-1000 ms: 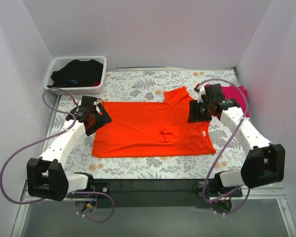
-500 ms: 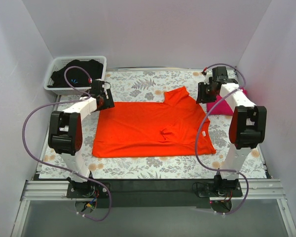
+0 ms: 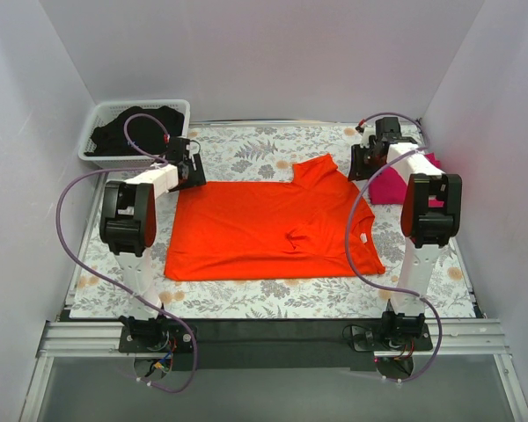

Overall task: Fold and stack the t-shirts
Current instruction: Fold the tshirt

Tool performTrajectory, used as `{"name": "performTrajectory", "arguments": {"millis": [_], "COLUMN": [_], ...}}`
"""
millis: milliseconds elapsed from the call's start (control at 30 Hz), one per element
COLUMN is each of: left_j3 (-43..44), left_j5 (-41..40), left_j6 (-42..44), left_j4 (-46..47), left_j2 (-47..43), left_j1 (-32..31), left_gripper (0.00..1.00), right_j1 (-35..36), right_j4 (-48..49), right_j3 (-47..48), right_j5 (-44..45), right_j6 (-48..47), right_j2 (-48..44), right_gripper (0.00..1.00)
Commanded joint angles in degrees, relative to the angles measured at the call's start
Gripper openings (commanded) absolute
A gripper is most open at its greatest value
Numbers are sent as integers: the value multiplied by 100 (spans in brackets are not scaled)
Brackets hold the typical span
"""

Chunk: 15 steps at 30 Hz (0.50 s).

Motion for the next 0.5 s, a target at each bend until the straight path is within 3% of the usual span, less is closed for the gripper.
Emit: {"name": "performTrajectory", "arguments": {"millis": [0, 467], "left_j3": [328, 214], "left_j5": [-79, -26], "left_j6": [144, 355], "left_j4": [194, 449], "left_j2": [45, 10], "left_j1": [61, 131], "left_gripper": [66, 65], "right_j1": [2, 2], "right_j4": [156, 165], "right_j3": [261, 314], "right_j5": [-235, -323], "right_j6": [-42, -122], "right_j2": [119, 453], "right_gripper": [33, 34]}}
